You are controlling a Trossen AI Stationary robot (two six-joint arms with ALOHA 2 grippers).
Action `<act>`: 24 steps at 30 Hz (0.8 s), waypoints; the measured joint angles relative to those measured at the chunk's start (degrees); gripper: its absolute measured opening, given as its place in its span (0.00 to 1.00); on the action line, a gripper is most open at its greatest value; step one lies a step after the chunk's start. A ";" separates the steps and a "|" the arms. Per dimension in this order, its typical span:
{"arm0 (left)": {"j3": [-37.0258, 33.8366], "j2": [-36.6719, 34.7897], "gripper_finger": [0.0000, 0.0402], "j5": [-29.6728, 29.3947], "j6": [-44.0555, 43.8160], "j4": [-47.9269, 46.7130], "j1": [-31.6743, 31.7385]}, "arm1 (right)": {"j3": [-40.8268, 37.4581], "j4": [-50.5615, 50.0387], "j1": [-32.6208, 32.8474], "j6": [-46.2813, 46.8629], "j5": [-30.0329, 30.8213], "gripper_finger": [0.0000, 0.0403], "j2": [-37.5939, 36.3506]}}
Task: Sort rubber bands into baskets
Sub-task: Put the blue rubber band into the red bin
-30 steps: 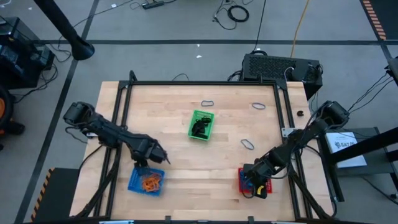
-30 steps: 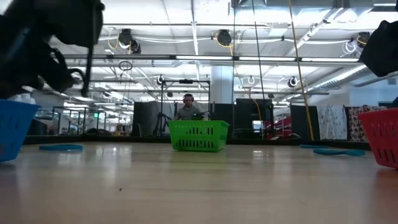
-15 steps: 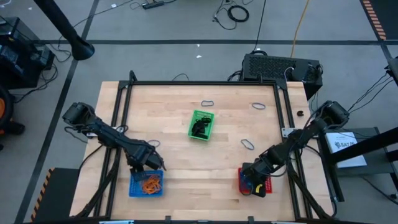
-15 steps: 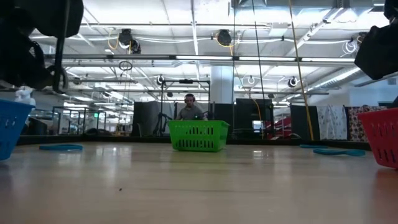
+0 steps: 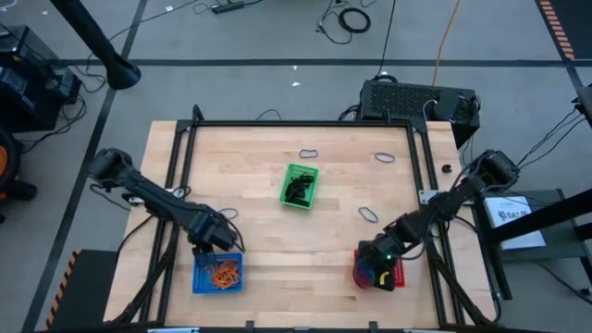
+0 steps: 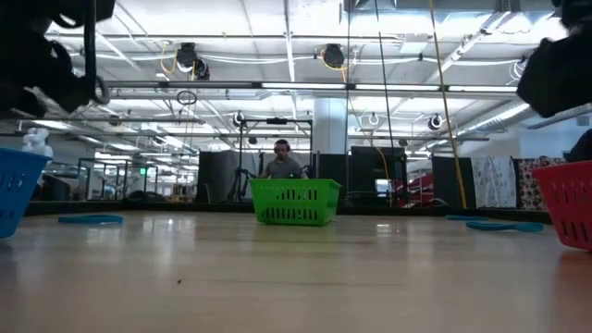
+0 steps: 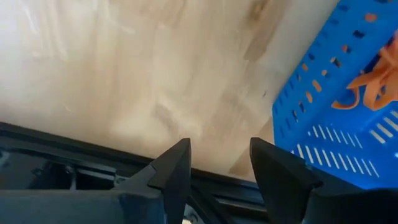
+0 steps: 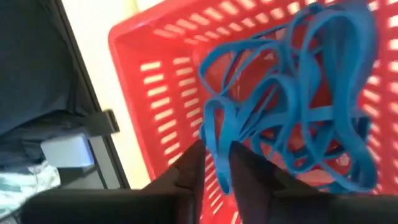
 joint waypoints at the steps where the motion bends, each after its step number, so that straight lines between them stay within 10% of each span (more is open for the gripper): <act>1: -0.01 -0.71 0.43 -0.63 0.14 -0.01 0.00 | 0.00 -0.06 -0.28 0.34 0.01 0.18 0.00; 14: -0.02 -14.41 0.43 -22.86 3.52 0.17 1.12 | 5.14 -4.47 -3.36 -1.77 -7.45 0.36 0.00; 24: -0.02 -16.46 0.43 -26.92 3.37 1.37 6.53 | 18.03 -25.14 -3.45 -9.57 10.50 0.36 0.00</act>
